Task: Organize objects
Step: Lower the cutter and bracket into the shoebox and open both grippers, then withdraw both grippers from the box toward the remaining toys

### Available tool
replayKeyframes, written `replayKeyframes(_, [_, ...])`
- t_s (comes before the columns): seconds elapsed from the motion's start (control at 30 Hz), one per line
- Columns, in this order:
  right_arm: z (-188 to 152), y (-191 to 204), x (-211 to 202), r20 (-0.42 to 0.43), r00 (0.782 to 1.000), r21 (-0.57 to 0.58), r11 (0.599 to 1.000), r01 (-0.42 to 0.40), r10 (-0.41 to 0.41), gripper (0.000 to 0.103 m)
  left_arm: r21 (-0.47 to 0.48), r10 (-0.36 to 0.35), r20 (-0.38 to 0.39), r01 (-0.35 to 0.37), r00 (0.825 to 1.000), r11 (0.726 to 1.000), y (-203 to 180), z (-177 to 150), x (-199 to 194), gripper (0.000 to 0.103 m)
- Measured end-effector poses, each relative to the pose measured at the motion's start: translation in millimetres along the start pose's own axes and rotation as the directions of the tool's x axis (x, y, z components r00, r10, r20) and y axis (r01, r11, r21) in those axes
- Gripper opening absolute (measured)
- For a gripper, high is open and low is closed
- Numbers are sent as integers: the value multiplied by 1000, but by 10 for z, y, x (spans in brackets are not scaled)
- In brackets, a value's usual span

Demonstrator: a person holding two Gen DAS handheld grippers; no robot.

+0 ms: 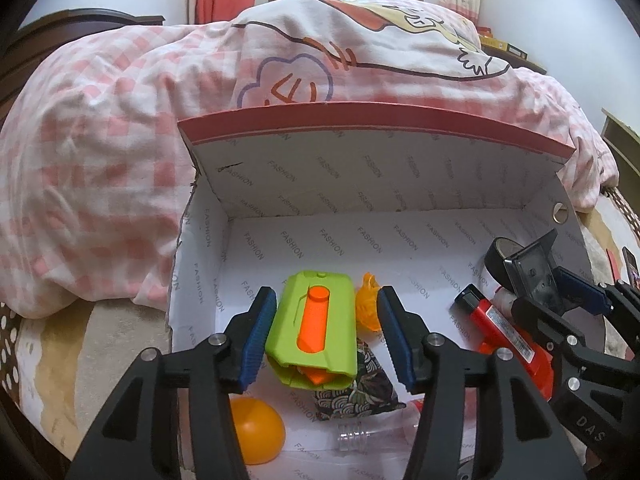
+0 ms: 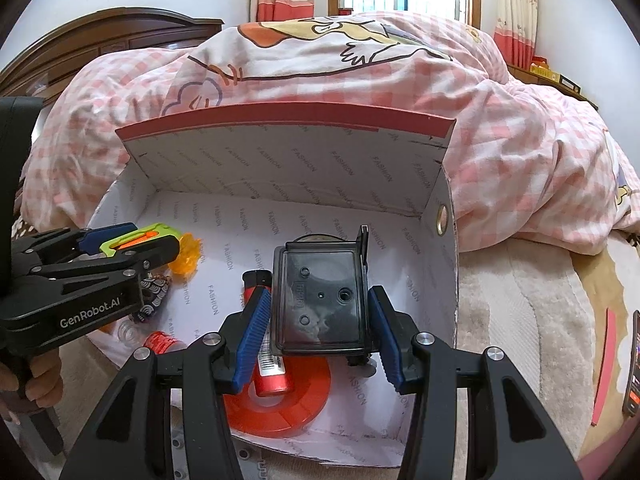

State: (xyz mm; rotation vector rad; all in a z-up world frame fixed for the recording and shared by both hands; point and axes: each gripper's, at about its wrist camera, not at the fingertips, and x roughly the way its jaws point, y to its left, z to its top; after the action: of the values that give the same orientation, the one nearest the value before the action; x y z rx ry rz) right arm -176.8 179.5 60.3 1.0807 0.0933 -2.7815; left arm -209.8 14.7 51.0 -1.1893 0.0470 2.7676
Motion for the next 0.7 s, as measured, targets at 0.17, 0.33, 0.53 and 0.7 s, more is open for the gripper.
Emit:
replayKeyframes(0.17, [11,-19,97,-29,999,17,1000,-18,19,51,3,-5,-4,5,1000,1000,-19,-20,1,56])
replayKeyframes(0.33, [-1,31,110,-9,1000,-10,1000,-18,18,59,-1,-6,-5,6,1000,1000,-23,-29,3,57])
replayKeyframes(0.53, [-4,63,97,7,1000,-22,999,-26,26,67,-9,6,-4,-6,1000,1000,-9,-28,7,61])
replayKeyframes(0.7, [-4,47,39,36,999,-3,999,-32,32,68,-1,13,-4,-13,1000,1000,11,-67,-23,61])
